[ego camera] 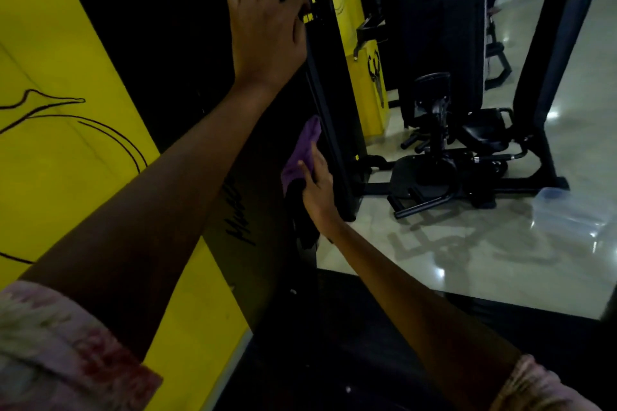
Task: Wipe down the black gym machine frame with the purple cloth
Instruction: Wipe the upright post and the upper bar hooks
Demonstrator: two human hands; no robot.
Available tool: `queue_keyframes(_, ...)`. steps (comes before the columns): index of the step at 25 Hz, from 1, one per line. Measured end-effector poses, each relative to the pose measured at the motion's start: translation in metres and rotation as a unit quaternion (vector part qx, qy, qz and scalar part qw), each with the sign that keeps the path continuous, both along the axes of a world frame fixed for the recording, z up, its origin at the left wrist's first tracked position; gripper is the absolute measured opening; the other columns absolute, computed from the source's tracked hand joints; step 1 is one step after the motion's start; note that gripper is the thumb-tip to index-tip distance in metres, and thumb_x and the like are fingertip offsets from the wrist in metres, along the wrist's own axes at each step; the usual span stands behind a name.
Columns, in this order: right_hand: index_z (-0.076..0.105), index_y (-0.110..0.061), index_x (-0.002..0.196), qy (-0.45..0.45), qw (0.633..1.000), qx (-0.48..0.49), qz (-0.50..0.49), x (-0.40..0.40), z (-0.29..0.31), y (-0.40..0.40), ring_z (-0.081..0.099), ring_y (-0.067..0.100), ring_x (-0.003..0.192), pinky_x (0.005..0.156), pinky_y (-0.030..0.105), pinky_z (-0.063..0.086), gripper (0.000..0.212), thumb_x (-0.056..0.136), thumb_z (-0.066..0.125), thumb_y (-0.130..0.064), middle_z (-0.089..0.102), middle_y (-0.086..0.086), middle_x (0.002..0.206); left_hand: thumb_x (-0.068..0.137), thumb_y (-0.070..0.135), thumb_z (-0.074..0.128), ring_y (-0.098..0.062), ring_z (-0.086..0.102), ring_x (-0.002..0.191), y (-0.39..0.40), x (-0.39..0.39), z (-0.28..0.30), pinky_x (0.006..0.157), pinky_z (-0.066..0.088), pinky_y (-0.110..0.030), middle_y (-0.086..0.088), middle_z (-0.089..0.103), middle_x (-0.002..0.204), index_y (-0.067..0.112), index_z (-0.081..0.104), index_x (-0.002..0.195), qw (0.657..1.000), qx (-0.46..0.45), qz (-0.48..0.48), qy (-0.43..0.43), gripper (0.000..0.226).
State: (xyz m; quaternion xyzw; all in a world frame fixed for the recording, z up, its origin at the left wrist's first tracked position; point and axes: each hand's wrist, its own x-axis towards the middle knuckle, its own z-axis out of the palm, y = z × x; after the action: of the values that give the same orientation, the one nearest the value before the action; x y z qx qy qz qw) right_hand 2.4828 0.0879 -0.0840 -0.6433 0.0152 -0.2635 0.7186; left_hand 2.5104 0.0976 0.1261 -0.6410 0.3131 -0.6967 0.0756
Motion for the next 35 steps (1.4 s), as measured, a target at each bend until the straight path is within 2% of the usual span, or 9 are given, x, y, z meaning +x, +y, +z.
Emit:
queue_keyframes(4,0.037,-0.014,0.144,-0.027,0.990,0.134,0.015,-0.004,0.027,-0.012,0.055,0.013,0.110,0.095,0.023,0.045,0.043,0.101,0.043,-0.015,0.055,0.006,0.129,0.082,0.023,0.052,-0.033,0.060,0.113,0.000,0.005,0.000,0.103,0.038,-0.052,-0.008,0.067,0.112,0.018,0.069,0.085,1.000,0.001,-0.004,0.011,0.018)
queue_keyframes(9,0.037,-0.023,0.145,-0.061,0.990,0.066,-0.110,0.011,0.034,0.009,0.038,0.030,0.130,0.107,0.046,0.035,0.049,0.098,0.045,-0.035,0.043,0.009,0.140,0.077,0.031,0.047,-0.013,0.064,0.069,0.008,0.004,0.000,0.067,0.034,-0.023,0.001,0.068,0.073,0.021,0.071,0.075,0.978,0.086,-0.073,0.176,0.026)
queue_keyframes(11,0.035,-0.021,0.146,-0.053,0.988,0.046,-0.137,0.018,0.012,0.018,0.041,0.029,0.127,0.102,0.041,0.039,0.050,0.099,0.043,-0.037,0.043,0.012,0.137,0.083,0.043,0.023,-0.017,0.060,0.093,0.022,-0.013,-0.006,0.083,0.025,-0.036,-0.016,0.067,0.108,-0.004,0.067,0.106,0.913,0.102,-0.088,0.385,0.068)
queue_keyframes(13,0.038,-0.019,0.144,-0.027,0.989,0.059,-0.130,0.024,-0.011,0.018,0.051,0.029,0.118,0.096,0.039,0.045,0.055,0.096,0.043,-0.045,0.048,0.014,0.131,0.051,0.044,-0.043,-0.041,0.036,0.128,0.024,-0.013,-0.013,0.090,0.010,-0.044,-0.040,0.021,0.145,-0.024,0.024,0.136,0.966,-0.028,-0.061,0.251,0.127)
queue_keyframes(14,0.041,-0.019,0.142,-0.010,0.990,0.072,-0.124,0.027,-0.018,0.017,0.055,0.031,0.113,0.094,0.043,0.047,0.055,0.095,0.044,-0.046,0.053,0.016,0.127,0.022,-0.048,0.032,-0.045,0.020,0.136,0.031,-0.018,-0.012,0.088,0.020,-0.044,-0.042,-0.004,0.148,-0.026,0.004,0.137,0.977,0.047,-0.015,0.207,0.121)
queue_keyframes(15,0.046,-0.019,0.139,0.012,0.989,0.085,-0.119,0.025,-0.019,0.017,0.058,0.033,0.110,0.094,0.047,0.047,0.049,0.096,0.045,-0.042,0.058,0.016,0.122,0.083,0.033,0.054,-0.049,0.017,0.136,0.022,-0.022,-0.013,0.089,0.029,-0.043,-0.047,-0.002,0.144,-0.030,0.013,0.132,0.966,0.100,0.051,0.231,0.089)
queue_keyframes(18,0.051,-0.026,0.135,-0.005,0.985,0.100,-0.143,0.023,-0.001,0.017,0.057,0.027,0.113,0.098,0.047,0.045,0.044,0.095,0.047,-0.043,0.060,0.008,0.125,0.083,0.021,0.043,-0.034,0.031,0.139,0.028,-0.004,-0.030,0.113,0.017,-0.051,-0.016,0.041,0.146,0.004,0.065,0.101,0.950,0.246,-0.080,0.174,0.033)
queue_keyframes(22,0.048,-0.019,0.138,-0.060,0.978,0.092,-0.179,0.016,-0.009,0.036,0.050,0.017,0.119,0.102,0.034,0.039,0.047,0.095,0.048,-0.039,0.052,0.008,0.133,0.085,0.015,0.047,-0.034,0.040,0.135,0.056,0.024,-0.080,0.113,0.015,-0.053,-0.010,0.050,0.141,0.008,0.070,0.085,0.919,0.374,-0.114,0.041,0.024)
queue_keyframes(35,0.047,-0.025,0.138,0.028,0.981,0.151,-0.116,0.030,-0.010,0.018,0.050,0.023,0.121,0.103,0.040,0.040,0.063,0.087,0.047,-0.061,0.054,0.006,0.132,0.091,0.020,0.043,-0.031,0.044,0.131,0.058,0.032,-0.093,0.112,0.013,-0.047,-0.007,0.056,0.135,0.009,0.068,0.095,0.943,0.292,-0.157,0.007,0.028)
